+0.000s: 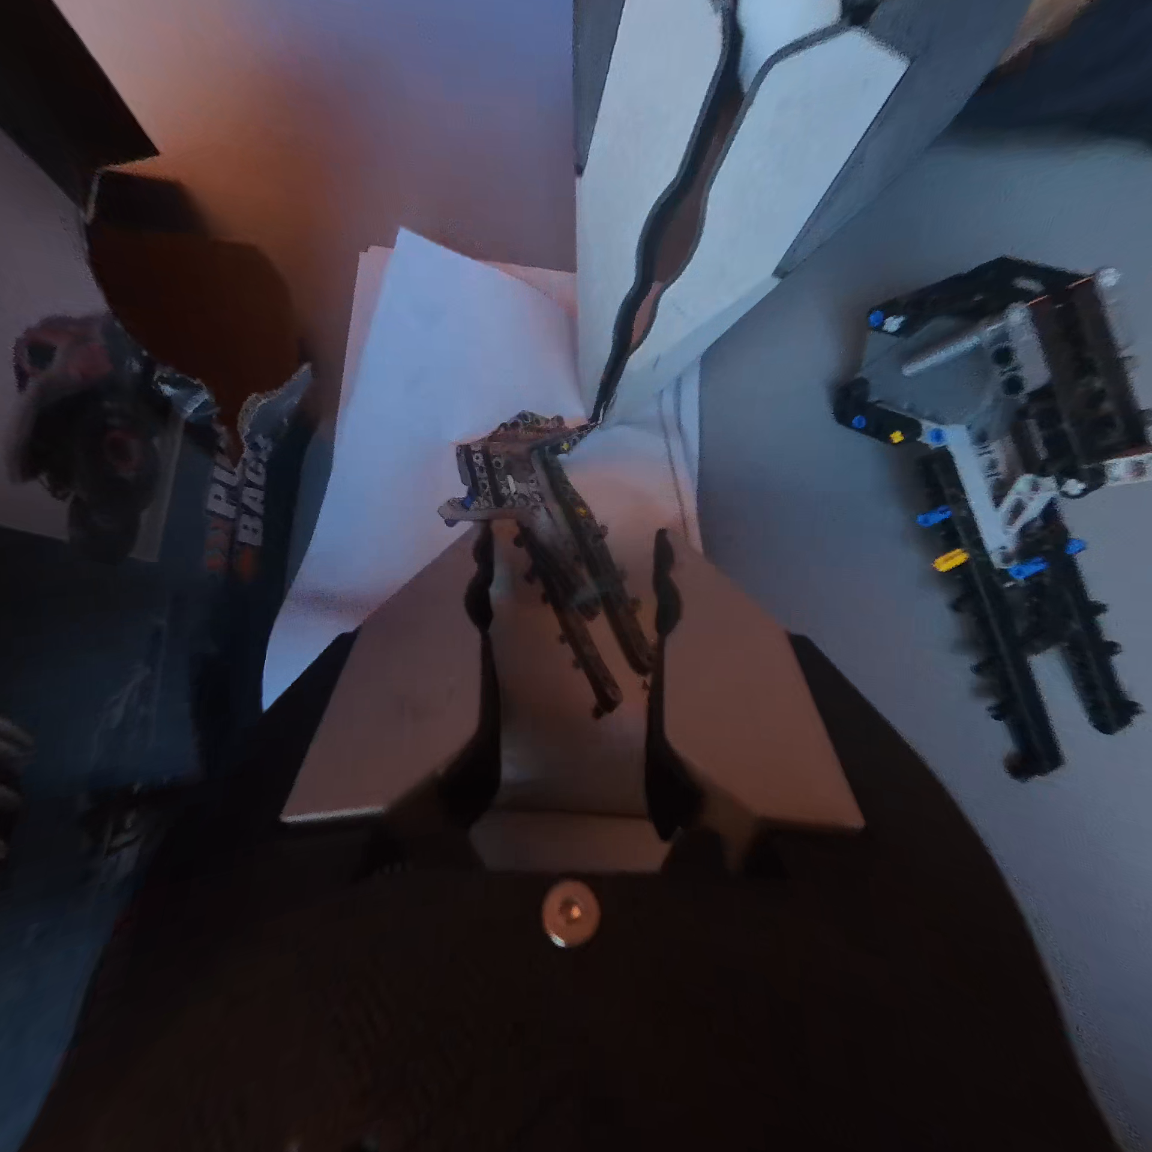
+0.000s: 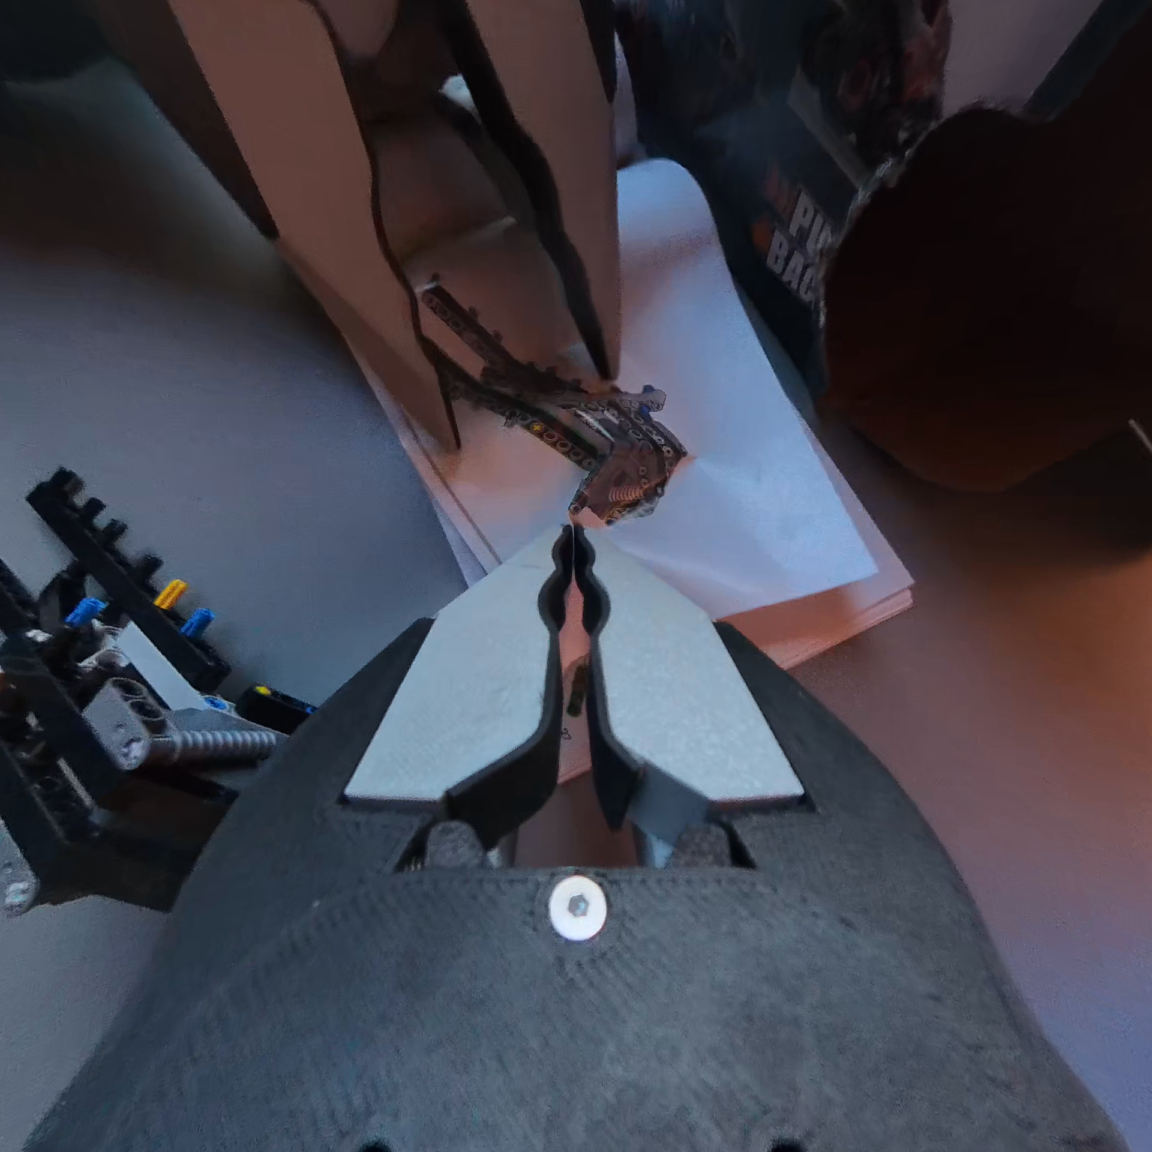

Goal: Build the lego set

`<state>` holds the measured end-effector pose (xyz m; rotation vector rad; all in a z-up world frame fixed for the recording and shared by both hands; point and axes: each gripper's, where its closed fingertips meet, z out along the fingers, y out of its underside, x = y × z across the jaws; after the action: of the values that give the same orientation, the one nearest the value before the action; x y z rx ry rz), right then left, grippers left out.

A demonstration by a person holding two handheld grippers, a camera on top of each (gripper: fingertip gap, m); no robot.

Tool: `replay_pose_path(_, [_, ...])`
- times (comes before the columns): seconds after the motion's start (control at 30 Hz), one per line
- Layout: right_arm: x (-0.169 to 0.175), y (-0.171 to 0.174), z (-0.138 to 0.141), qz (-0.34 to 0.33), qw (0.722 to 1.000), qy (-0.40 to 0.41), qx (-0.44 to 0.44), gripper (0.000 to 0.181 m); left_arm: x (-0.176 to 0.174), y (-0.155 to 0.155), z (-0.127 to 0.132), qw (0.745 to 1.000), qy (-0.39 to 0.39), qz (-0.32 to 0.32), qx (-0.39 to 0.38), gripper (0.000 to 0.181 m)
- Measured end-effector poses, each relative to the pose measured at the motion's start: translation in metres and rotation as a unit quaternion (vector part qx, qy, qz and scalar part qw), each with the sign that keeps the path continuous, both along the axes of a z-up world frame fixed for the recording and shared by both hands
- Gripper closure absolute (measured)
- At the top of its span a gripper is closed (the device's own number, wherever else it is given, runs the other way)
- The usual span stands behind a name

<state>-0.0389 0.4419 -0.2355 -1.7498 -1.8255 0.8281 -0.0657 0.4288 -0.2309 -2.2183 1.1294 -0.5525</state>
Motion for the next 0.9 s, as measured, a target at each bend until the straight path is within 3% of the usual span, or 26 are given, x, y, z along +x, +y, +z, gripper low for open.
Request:
replay_pose_path(0.03, [-0.001,-0.002,0.003,0.001,1.000,0.006,-0.003,0.181,-0.001,0.001,-0.001,1.000,0.017,0.001,0.012,0.131])
replay_pose_path(0.17, [-0.004,-0.008,0.012,0.009,0.999,0.028,-0.022,0.181,0.001,0.005,0.005,0.998,0.036,0.001,0.048,0.120])
replay_pose_path(0.5, [-0.012,-0.019,0.030,0.024,0.998,0.060,-0.023,0.181,0.010,0.005,0.012,0.996,0.018,-0.017,0.080,0.135])
replay_pose_path(0.8, [-0.011,-0.017,0.035,0.029,0.997,0.069,-0.004,0.181,0.002,0.007,0.019,0.997,-0.011,-0.006,0.078,0.172])
replay_pose_path(0.9, [-0.003,-0.006,0.049,0.007,0.996,0.091,-0.006,0.166,-0.001,0.007,0.017,0.997,-0.005,-0.006,0.076,0.181])
